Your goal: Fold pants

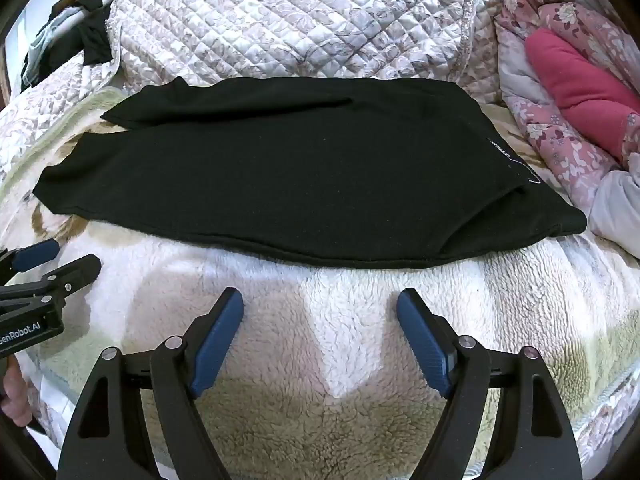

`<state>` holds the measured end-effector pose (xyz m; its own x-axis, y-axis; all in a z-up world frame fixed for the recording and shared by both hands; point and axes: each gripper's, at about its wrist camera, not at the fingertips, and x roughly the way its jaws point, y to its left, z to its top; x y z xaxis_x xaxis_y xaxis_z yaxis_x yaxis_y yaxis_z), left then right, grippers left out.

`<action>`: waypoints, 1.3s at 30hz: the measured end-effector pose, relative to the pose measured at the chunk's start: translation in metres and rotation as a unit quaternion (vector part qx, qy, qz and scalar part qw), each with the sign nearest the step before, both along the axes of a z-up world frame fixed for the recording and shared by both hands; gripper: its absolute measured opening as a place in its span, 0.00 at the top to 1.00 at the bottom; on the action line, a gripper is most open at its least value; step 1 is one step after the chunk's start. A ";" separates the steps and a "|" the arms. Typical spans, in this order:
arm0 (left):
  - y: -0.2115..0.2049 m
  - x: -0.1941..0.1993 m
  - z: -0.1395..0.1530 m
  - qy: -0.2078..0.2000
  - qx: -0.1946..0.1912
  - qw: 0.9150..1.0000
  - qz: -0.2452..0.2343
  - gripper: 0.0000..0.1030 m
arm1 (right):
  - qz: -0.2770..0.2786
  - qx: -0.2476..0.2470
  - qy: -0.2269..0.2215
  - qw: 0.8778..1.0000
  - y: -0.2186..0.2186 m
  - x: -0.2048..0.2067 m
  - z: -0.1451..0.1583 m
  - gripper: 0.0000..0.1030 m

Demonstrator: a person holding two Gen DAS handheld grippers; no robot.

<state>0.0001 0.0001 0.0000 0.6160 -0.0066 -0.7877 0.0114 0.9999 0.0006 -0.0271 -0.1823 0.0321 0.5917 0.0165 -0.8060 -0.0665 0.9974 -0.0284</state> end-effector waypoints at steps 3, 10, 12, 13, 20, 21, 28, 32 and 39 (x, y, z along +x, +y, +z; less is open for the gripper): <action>0.000 0.000 0.000 0.000 -0.003 1.000 0.000 0.20 | 0.001 0.000 -0.001 1.000 0.001 0.000 0.000 0.23; -0.001 0.000 0.000 -0.002 0.002 1.000 -0.004 0.19 | 0.000 -0.002 -0.001 1.000 0.002 0.000 0.001 0.23; -0.001 0.000 0.000 -0.002 0.006 1.000 -0.006 0.19 | 0.000 -0.003 0.000 1.000 0.000 0.001 0.003 0.22; -0.003 -0.002 -0.002 -0.003 0.007 1.000 -0.006 0.19 | 0.000 -0.003 0.001 1.000 0.000 0.002 0.003 0.22; -0.006 -0.003 -0.001 -0.007 0.009 1.000 -0.006 0.19 | 0.000 -0.002 0.002 1.000 0.002 0.002 0.001 0.22; -0.005 -0.002 -0.001 -0.008 0.010 1.000 -0.006 0.19 | 0.000 -0.002 0.003 1.000 0.002 0.002 0.000 0.22; 0.000 -0.003 0.000 -0.012 0.006 1.000 -0.006 0.19 | 0.001 -0.003 0.004 1.000 0.001 0.003 -0.001 0.22; 0.000 -0.003 0.000 -0.013 0.006 1.000 -0.006 0.19 | 0.000 -0.003 0.005 1.000 0.001 0.003 0.000 0.22; -0.001 -0.003 0.000 -0.013 0.007 1.000 -0.006 0.19 | 0.001 -0.004 0.006 1.000 0.001 0.003 -0.001 0.22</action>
<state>-0.0029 -0.0006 0.0003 0.6358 -0.0041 -0.7718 0.0239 0.9996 0.0144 -0.0239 -0.1814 0.0313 0.5823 0.0105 -0.8129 -0.0682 0.9970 -0.0359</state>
